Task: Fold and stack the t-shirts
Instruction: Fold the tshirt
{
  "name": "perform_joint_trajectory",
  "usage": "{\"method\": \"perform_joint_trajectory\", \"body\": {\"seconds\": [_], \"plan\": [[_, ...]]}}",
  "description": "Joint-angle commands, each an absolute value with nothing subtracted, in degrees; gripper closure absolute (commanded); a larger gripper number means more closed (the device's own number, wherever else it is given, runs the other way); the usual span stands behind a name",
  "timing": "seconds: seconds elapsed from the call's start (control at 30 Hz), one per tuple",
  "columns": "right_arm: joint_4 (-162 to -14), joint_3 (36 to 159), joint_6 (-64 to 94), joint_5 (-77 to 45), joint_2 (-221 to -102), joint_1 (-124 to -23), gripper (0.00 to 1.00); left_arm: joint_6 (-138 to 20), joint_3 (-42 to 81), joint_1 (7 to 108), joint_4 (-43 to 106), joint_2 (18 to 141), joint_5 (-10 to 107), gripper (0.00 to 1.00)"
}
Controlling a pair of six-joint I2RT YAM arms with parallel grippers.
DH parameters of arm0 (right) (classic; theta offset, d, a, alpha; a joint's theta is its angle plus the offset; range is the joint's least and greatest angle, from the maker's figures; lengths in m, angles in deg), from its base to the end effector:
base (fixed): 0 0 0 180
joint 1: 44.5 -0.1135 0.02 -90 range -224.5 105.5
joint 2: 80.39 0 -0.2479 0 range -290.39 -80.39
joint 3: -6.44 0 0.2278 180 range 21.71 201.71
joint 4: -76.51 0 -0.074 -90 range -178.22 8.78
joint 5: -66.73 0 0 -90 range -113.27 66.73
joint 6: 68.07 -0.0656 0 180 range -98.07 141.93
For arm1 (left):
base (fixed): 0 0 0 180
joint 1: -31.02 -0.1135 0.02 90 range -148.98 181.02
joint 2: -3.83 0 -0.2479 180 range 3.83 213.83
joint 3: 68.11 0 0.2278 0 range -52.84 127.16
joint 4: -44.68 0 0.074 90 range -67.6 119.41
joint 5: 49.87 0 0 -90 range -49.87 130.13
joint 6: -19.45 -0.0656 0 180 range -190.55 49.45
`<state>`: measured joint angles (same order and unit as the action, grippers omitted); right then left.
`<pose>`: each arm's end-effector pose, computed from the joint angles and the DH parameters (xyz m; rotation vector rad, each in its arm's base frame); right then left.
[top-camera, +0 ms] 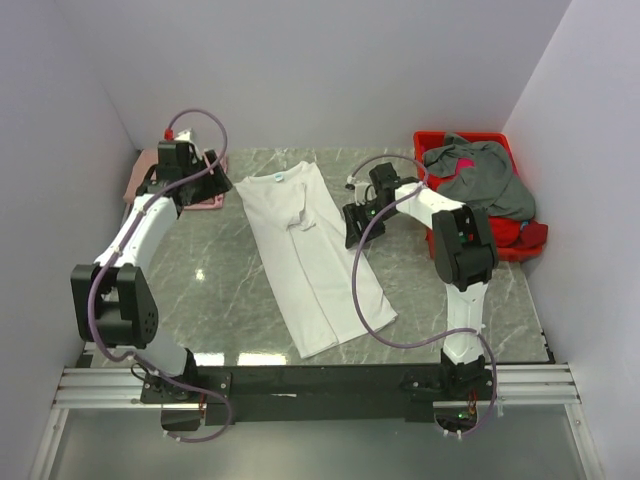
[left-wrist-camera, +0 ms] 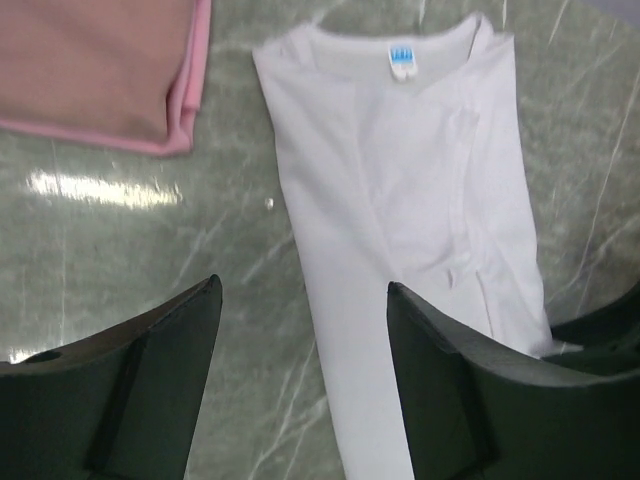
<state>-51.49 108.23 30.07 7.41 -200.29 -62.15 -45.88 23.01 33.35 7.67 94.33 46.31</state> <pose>0.3753 0.1545 0.1350 -0.7393 2.6392 0.7882 0.3614 -0.0218 0.2813 -0.3718 2.1967 -0.3796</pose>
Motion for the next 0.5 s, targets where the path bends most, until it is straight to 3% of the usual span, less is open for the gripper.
{"method": "perform_joint_trajectory", "body": {"seconds": [0.0,0.07,0.17,0.33,0.4,0.47], "plan": [[-50.69,105.92,29.66,8.46,-198.78,-61.81,0.39,-47.25,18.8,33.4,9.19,86.74,50.85,0.28],[-50.6,105.3,29.49,8.63,-199.22,-61.73,0.41,-47.34,15.02,33.4,9.63,83.65,51.91,0.28],[-49.64,105.47,29.57,9.25,-199.83,-61.47,0.51,-47.52,10.2,33.31,10.07,77.41,53.4,0.27],[-49.37,103.55,29.75,9.69,-198.09,-59.1,0.91,-45.86,3.16,33.31,9.28,70.21,55.95,0.26],[-49.11,102.58,30.01,9.16,-197.12,-58.13,1.0,-44.45,0.87,33.31,9.97,68.27,57.53,0.27],[-48.93,100.56,30.89,8.64,-195.54,-56.37,1.0,-41.48,-2.91,33.4,11.2,67.29,60.15,0.27]]}}
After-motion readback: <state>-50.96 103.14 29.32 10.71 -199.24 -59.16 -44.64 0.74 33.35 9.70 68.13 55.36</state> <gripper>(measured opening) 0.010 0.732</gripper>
